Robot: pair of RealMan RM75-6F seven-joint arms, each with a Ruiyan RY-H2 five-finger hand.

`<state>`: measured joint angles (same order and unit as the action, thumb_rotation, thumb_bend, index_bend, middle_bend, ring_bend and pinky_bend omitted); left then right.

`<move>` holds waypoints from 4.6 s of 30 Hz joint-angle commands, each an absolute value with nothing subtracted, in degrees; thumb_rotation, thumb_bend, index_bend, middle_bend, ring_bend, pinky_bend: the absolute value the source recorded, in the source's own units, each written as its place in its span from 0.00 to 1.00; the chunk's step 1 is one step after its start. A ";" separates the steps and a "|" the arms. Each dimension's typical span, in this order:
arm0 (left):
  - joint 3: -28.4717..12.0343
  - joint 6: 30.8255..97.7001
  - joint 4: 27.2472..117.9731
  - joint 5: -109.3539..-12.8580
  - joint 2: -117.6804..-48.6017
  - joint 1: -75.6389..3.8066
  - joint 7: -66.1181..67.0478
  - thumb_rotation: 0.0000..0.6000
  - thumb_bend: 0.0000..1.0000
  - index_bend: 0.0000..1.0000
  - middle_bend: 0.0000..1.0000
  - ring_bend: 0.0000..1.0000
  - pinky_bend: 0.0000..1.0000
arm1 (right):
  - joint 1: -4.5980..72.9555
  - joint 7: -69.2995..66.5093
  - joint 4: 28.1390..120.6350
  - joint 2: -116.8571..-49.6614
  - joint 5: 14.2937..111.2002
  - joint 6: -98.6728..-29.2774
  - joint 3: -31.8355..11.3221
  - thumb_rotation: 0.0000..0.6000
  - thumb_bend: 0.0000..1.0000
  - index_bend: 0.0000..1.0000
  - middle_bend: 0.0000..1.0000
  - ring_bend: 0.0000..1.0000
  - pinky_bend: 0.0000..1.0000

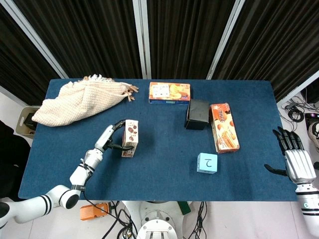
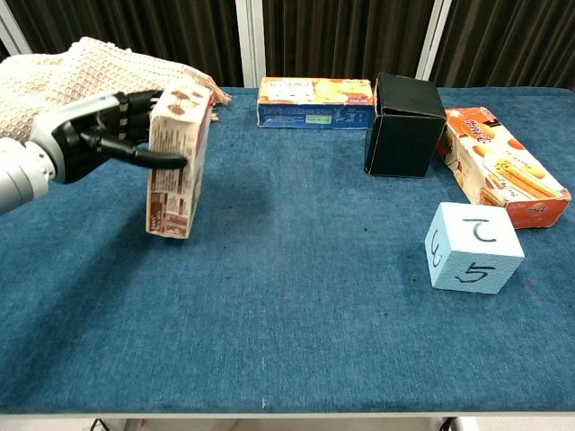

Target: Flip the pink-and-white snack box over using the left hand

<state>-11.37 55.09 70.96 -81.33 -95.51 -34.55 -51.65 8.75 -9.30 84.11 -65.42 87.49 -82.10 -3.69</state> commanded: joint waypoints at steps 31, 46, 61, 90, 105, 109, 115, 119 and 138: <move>-5.76 59.63 82.67 -82.78 -80.26 -32.87 -19.03 1.00 0.00 0.00 0.01 0.00 0.00 | 7.99 -10.76 83.80 -65.50 88.05 -83.44 -3.60 1.00 0.15 0.00 0.00 0.00 0.00; -9.36 55.23 109.51 -56.07 -68.36 -40.20 25.65 1.00 0.00 0.00 0.00 0.00 0.00 | 7.99 -10.85 83.74 -65.53 87.85 -83.26 -3.66 1.00 0.15 0.00 0.00 0.00 0.00; -8.86 60.57 112.34 -32.06 -75.00 -52.18 44.89 1.00 0.00 0.00 0.00 0.00 0.00 | 8.26 -12.53 82.08 -66.01 87.29 -82.41 -3.81 1.00 0.15 0.00 0.00 0.00 0.00; -10.53 59.93 97.97 -56.82 -80.49 -39.29 -2.17 1.00 0.00 0.31 0.37 0.27 0.19 | 7.65 -12.92 81.90 -66.16 87.46 -83.29 -3.71 1.00 0.15 0.00 0.00 0.00 0.00; -8.95 60.41 72.83 -68.94 -96.45 -33.92 -24.97 1.00 0.00 0.31 0.37 0.13 0.02 | 7.62 -11.98 83.09 -65.72 87.18 -83.18 -3.87 1.00 0.15 0.00 0.00 0.00 0.00; -8.51 59.80 69.74 -70.30 -97.36 -33.58 -25.44 1.00 0.00 0.31 0.36 0.11 0.00 | 7.58 -11.94 83.24 -65.63 87.01 -83.11 -3.92 1.00 0.15 0.00 0.00 0.00 0.00; -7.43 58.11 68.50 -71.62 -96.24 -33.61 -22.32 1.00 0.00 0.15 0.19 0.01 0.00 | 7.59 -12.16 83.16 -65.71 86.91 -82.96 -3.95 1.00 0.15 0.00 0.00 0.00 0.00; -7.39 56.68 70.77 -70.69 -94.24 -33.44 -18.95 1.00 0.00 0.00 0.05 0.00 0.00 | 7.59 -12.33 83.08 -65.75 87.00 -83.02 -3.95 1.00 0.15 0.00 0.00 0.00 0.00; -6.43 77.74 92.30 -69.13 -75.29 -22.03 6.83 1.00 0.00 0.00 0.02 0.00 0.00 | 8.60 -16.78 81.93 -63.81 86.72 -80.38 -3.90 1.00 0.15 0.00 0.00 0.00 0.00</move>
<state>-7.17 71.35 89.23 -67.04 -78.77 -26.30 4.72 8.44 -16.45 82.09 -63.95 86.77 -80.54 -3.82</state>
